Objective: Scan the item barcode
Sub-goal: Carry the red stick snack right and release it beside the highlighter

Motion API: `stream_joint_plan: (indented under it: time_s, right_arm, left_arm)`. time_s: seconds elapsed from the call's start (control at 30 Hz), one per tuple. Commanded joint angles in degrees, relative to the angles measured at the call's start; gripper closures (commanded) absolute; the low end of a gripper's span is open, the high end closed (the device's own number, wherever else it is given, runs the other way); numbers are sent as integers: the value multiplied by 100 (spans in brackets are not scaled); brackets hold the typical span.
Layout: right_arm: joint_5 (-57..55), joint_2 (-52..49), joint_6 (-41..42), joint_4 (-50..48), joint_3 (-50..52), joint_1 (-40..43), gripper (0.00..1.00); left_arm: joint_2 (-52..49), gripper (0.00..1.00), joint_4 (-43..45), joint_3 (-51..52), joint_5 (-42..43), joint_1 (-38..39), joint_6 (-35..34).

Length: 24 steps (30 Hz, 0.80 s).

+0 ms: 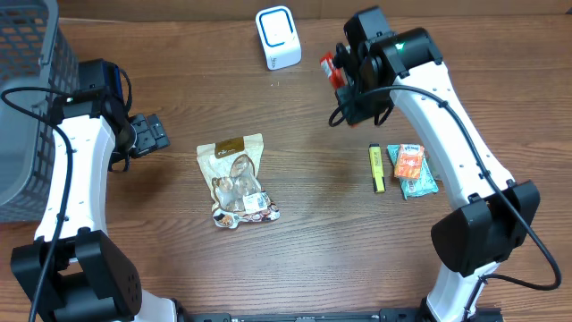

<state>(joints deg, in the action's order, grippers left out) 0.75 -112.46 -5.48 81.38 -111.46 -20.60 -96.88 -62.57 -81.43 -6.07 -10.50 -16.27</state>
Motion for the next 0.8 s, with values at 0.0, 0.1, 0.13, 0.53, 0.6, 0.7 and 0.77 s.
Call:
stream_joint_plan:
  time_s: [0.0, 0.1, 0.13, 0.53, 0.6, 0.7, 0.77]
  right_arm:
    - [516, -74, 273, -114, 549, 11, 96]
    - [503, -74, 586, -531, 1279, 11, 96]
    - [483, -74, 741, -673, 1478, 11, 96]
    - [-341, -81, 1467, -1408, 2634, 11, 67]
    - [-282, -81, 1469, -1453, 2634, 11, 64]
    - [267, -81, 1469, -1639, 2634, 2, 63]
    - [949, -81, 1469, -1775, 2634, -26, 63]
  left_arm:
    - [-42, 0, 7, -81, -7, 39, 87]
    - [-42, 0, 4, -81, -9, 39, 87]
    - [-42, 0, 7, -81, -9, 39, 87]
    - [-42, 0, 7, -81, -9, 39, 87]
    - [-42, 0, 7, -81, -9, 39, 87]
    - [-42, 0, 7, -81, -7, 39, 87]
    - [-42, 0, 4, -81, -9, 39, 87]
